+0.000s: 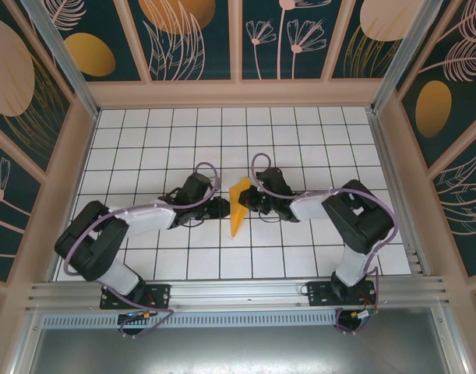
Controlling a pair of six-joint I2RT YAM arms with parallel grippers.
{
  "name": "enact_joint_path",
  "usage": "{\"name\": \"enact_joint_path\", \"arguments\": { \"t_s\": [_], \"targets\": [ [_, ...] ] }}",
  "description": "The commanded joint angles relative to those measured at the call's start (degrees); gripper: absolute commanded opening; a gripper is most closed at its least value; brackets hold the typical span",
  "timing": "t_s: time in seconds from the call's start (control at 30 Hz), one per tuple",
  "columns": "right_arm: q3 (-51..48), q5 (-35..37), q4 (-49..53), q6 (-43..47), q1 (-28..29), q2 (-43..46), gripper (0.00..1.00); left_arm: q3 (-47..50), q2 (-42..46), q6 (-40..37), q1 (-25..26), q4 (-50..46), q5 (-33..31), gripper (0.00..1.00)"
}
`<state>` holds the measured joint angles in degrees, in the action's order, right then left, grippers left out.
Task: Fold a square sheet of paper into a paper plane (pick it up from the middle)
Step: Turn over the paper at the center of the table.
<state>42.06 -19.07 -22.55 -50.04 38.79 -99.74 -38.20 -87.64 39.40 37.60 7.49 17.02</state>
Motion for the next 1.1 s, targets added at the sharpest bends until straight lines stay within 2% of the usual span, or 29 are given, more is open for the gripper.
{"name": "enact_joint_path", "arguments": {
  "t_s": [0.0, 0.13, 0.23, 0.37, 0.5, 0.73, 0.9, 1.07],
  "targets": [
    [4.9, 6.3, 10.9, 6.6, 0.7, 5.8, 0.05, 1.6, 6.5, 1.1, -0.3, 0.5, -5.6, 0.26],
    [12.0, 17.3, 26.3, 13.1, 2.2, 8.7, 0.06, 3.9, 13.3, 1.8, -0.4, -0.7, -12.3, 0.28],
    [19.2, 30.0, 39.6, 16.0, 4.3, 8.1, 0.06, 5.8, 18.0, 2.7, -0.4, -1.5, -17.2, 0.29],
    [29.0, 49.7, 58.0, 14.4, 8.3, 3.4, 0.05, 8.2, 24.4, 4.6, -0.4, -2.6, -24.6, 0.32],
    [35.8, 58.7, 68.5, 10.3, 11.3, -4.0, 0.05, 10.5, 30.8, 7.2, -0.4, -5.6, -32.7, 0.35],
    [46.1, 59.0, 73.2, 8.3, 16.1, -16.5, 0.07, 15.4, 44.4, 12.9, -0.5, -11.4, -45.1, 0.43],
    [55.0, 57.3, 75.5, 9.9, 18.7, -26.0, 0.10, 16.7, 50.2, 13.1, -0.5, -13.4, -47.2, 0.46],
    [57.1, 51.3, 72.0, 12.5, 19.2, -29.1, 0.15, 16.7, 50.7, 13.7, -0.4, -14.9, -47.2, 0.47]
  ]
}}
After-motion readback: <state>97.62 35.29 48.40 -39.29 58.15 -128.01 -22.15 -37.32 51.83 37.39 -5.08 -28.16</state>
